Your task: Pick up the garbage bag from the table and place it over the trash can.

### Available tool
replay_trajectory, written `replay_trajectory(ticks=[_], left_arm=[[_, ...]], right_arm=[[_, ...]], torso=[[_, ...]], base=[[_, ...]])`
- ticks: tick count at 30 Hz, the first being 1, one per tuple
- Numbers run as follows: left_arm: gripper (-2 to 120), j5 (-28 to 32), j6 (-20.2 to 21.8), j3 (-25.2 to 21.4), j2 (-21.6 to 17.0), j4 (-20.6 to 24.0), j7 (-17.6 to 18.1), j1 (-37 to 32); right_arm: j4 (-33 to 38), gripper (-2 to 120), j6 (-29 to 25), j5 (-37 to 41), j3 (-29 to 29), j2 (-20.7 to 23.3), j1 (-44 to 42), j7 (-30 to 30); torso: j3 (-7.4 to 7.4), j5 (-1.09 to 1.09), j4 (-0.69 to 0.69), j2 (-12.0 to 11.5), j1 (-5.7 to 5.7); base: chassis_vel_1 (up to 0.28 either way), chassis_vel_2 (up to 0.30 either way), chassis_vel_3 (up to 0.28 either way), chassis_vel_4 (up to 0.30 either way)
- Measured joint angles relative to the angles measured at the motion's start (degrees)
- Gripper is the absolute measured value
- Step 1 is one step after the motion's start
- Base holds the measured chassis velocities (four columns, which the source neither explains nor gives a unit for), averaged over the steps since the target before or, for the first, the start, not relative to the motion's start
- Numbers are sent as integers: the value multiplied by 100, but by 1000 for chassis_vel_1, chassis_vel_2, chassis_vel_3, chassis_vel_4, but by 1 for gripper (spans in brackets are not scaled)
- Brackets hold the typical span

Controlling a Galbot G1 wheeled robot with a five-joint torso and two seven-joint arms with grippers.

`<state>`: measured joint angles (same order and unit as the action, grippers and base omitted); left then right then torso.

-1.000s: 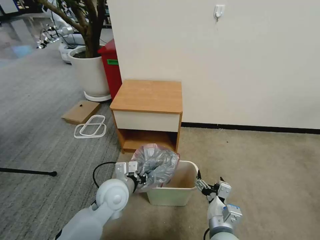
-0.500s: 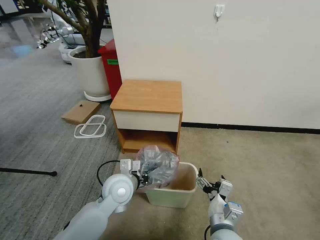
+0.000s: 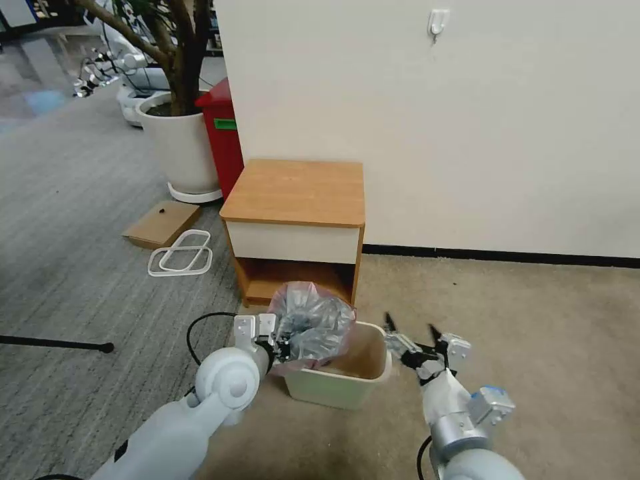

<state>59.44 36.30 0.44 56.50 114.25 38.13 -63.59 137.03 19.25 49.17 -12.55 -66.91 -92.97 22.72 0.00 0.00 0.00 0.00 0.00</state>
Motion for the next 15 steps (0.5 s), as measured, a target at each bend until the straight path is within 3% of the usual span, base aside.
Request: replay_trajectory(ticks=[2, 5, 15], left_arm=[[1, -236, -134, -48, -54, 94, -215, -148], [1, -430, -246, -129, -92, 198, -430, -292], [0, -693, -449, -406, -200, 632, -845, -707]], right_arm=[[1, 100, 504, 864, 109, 186, 410, 203], [-204, 99, 674, 1356, 208, 265, 811, 385], [-1095, 98, 666, 1532, 585, 288, 1495, 614]], torso=[[0, 1, 1, 0, 0], [0, 1, 1, 0, 0], [0, 1, 0, 0, 0]], base=[[0, 0, 0, 0], [0, 0, 0, 0], [0, 0, 0, 0]])
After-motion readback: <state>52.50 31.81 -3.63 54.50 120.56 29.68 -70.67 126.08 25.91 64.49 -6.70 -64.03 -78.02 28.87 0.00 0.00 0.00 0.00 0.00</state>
